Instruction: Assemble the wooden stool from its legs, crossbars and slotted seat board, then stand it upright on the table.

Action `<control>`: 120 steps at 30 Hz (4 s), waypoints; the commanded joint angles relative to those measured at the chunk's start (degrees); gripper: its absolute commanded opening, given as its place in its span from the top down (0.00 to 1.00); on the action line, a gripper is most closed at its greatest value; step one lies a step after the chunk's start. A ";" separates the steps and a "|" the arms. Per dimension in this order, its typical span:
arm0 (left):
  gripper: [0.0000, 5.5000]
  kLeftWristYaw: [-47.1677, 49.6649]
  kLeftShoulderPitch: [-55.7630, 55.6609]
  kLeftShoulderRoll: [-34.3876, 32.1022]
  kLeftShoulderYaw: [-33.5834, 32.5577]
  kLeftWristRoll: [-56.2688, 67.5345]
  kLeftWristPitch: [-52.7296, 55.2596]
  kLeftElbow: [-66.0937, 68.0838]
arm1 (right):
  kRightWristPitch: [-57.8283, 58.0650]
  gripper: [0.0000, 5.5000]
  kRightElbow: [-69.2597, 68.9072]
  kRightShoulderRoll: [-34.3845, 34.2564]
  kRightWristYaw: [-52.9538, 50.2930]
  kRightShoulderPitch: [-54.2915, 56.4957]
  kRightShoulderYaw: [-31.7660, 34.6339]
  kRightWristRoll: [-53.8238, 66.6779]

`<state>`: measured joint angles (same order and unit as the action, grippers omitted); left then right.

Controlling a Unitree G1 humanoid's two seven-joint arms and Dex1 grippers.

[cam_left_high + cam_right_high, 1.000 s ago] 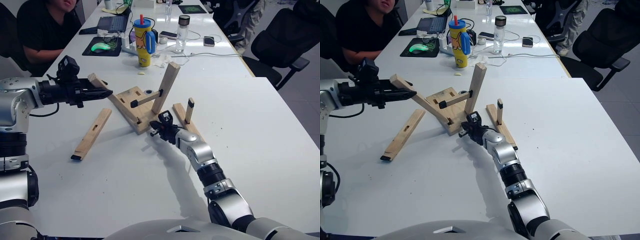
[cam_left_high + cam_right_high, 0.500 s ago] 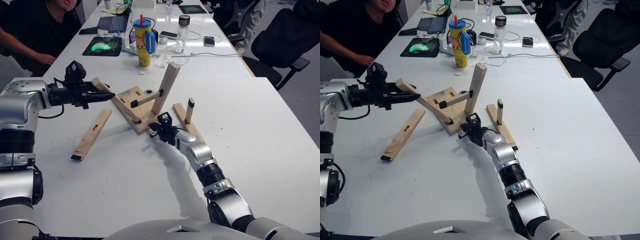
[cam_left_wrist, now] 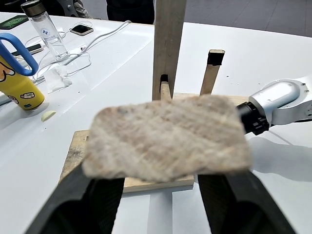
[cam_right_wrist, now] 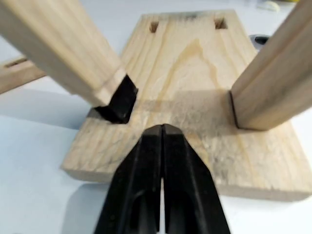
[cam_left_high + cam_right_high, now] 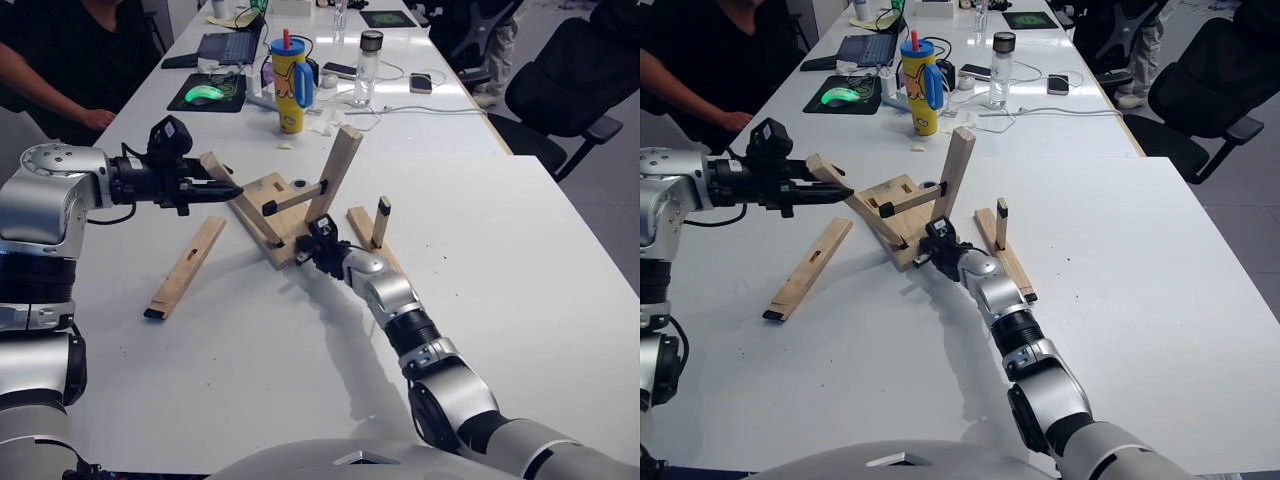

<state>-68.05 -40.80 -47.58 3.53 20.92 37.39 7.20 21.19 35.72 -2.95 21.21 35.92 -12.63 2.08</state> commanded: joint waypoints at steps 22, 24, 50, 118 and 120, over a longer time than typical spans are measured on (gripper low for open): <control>0.62 12.30 15.51 13.51 9.00 -5.17 -0.41 8.45 | 15.30 1.00 2.89 2.41 6.42 -3.46 -2.87 -0.87; 0.62 14.52 15.25 14.96 8.44 -4.89 -0.04 10.43 | 14.35 1.00 2.99 2.96 6.64 -3.72 -3.19 -1.49; 0.62 19.56 14.62 18.19 12.30 -7.32 -11.38 15.78 | 13.83 1.00 3.81 2.38 6.46 -4.24 -1.48 -0.70; 0.62 -10.27 19.69 5.77 16.12 1.94 -12.49 1.22 | 15.05 1.00 -54.39 13.71 5.64 -36.20 -5.96 13.78; 0.62 -9.06 19.88 6.12 15.91 1.28 -13.86 1.55 | 16.62 1.00 -54.37 14.91 4.06 -37.26 -6.24 12.19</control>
<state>-77.34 -28.75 -42.41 12.08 28.76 20.02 5.64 35.76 -19.18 10.40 27.19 -0.15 -18.33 16.33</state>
